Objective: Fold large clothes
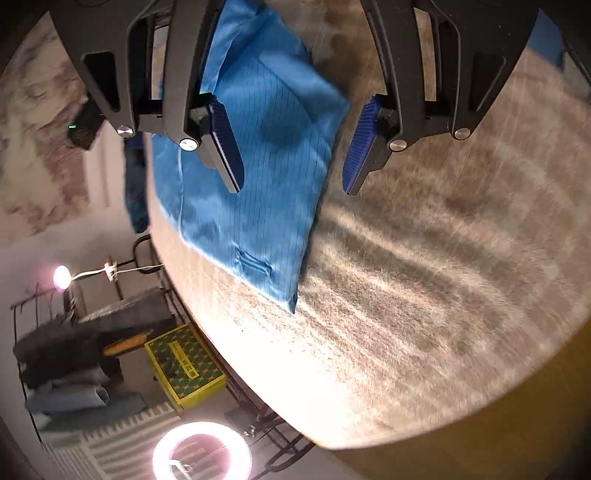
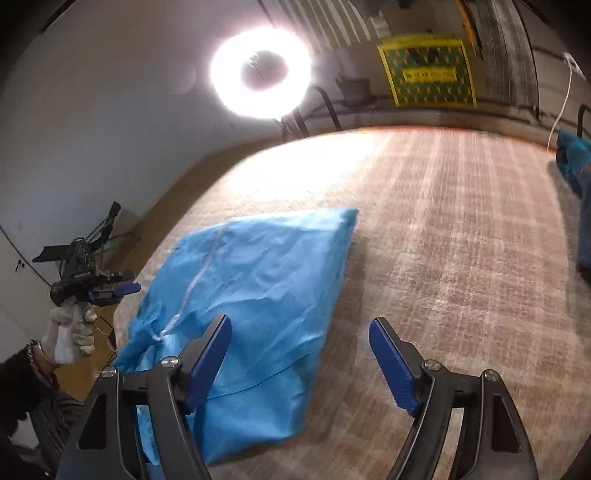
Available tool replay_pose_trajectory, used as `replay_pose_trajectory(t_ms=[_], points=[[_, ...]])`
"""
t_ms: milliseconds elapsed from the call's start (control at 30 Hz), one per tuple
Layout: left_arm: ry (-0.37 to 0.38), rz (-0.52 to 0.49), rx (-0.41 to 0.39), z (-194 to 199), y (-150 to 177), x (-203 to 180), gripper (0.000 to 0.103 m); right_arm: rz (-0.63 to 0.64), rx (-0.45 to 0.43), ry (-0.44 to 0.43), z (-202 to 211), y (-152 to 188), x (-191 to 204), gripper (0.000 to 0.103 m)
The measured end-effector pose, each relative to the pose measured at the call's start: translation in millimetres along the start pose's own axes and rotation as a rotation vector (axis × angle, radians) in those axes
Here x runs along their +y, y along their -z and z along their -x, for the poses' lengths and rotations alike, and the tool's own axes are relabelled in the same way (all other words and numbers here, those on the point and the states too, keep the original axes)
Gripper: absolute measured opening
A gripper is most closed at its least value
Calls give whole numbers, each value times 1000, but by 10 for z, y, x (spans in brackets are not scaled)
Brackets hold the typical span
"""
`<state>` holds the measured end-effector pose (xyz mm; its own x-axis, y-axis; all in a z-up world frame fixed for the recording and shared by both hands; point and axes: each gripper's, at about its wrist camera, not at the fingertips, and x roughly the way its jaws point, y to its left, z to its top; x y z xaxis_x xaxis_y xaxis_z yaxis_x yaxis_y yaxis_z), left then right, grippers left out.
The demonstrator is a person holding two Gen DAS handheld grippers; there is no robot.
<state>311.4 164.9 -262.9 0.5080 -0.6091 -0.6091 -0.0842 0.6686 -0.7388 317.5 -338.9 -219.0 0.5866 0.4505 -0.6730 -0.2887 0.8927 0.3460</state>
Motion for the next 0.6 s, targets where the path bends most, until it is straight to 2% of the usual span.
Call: replay_pose_trajectory(t_ms=[67,167,200,300,500,567,600], points=[[26,28,39,-103,-56,81,56,-43,67,-23,-137,-71,-119,76],[33,34,84,-207,-95,129,56,-120,135,-104,-286,-95,-297,65],[35,33,91,-240,-103,145,56,-132,143,-112,-300,-113,-345,62],[77,51,116,-288,-154,212,56,-178,164,-168,-353,-115,-486,62],[154,44,159,-452,-279,199,56,-252,184,-336,-487,-143,-757,60],[168,39,172,-532,-309,117,56,-279,176,-379,-509,-150,-824,56],[179,32,176,-574,-325,87,56,-291,172,-400,-510,-150,-842,50]])
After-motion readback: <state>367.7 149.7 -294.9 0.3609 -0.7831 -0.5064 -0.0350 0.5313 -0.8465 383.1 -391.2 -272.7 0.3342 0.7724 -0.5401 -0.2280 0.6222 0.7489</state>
